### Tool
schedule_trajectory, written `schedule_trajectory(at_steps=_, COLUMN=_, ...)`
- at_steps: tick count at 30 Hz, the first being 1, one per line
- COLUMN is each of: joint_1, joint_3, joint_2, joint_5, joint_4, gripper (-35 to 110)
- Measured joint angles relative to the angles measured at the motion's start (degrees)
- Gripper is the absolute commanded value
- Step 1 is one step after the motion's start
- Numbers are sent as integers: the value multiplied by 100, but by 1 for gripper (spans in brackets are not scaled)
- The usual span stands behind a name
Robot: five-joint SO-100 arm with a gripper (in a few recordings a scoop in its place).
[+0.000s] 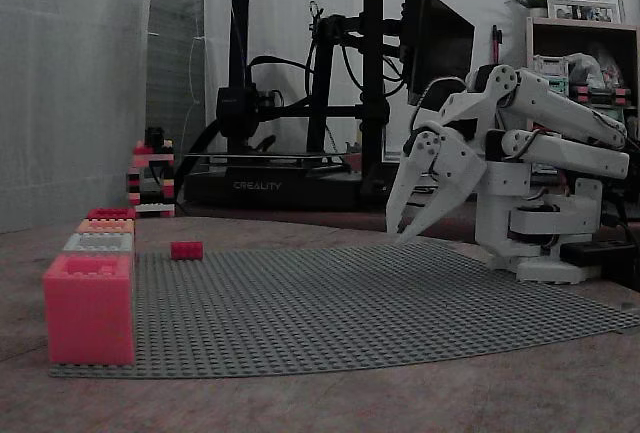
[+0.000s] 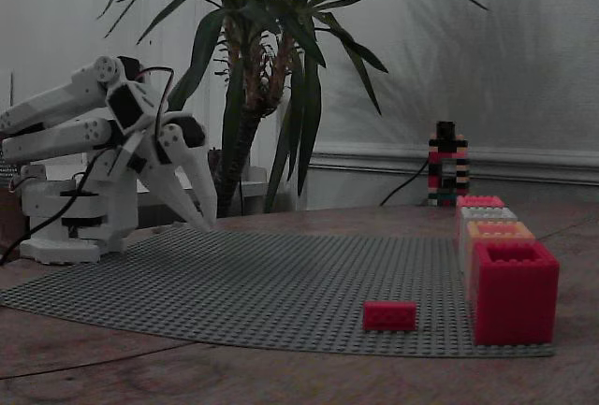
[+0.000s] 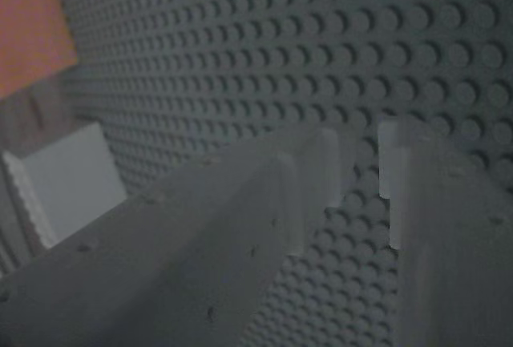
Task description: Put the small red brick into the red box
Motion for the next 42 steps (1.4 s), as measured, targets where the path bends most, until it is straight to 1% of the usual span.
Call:
schedule_trajectory(at_steps=24, joint_1=0, joint_3=0, joint_2=0, joint_5=35, joint_4=0, gripper=0)
schedule_trajectory(at_steps=28, joint_1=0, joint_3=-299, joint_2=-167, joint_5=193, joint_4=62, gripper=0)
schedule_trajectory(at_steps=33, joint_1=0, joint_3=-1213, joint_2=-1318, joint_5=53, joint_4=-220, gripper=0)
schedule_trajectory(at_steps=39, joint_1=70, joint_3=-2540, joint_2=-3735, joint_5=-1406, joint_4=-817, gripper=0)
schedule_trajectory(at_steps=42, joint_1=167, joint_3=-3208, joint_2=-4790, joint_5=-2039, joint_4=-1336, gripper=0)
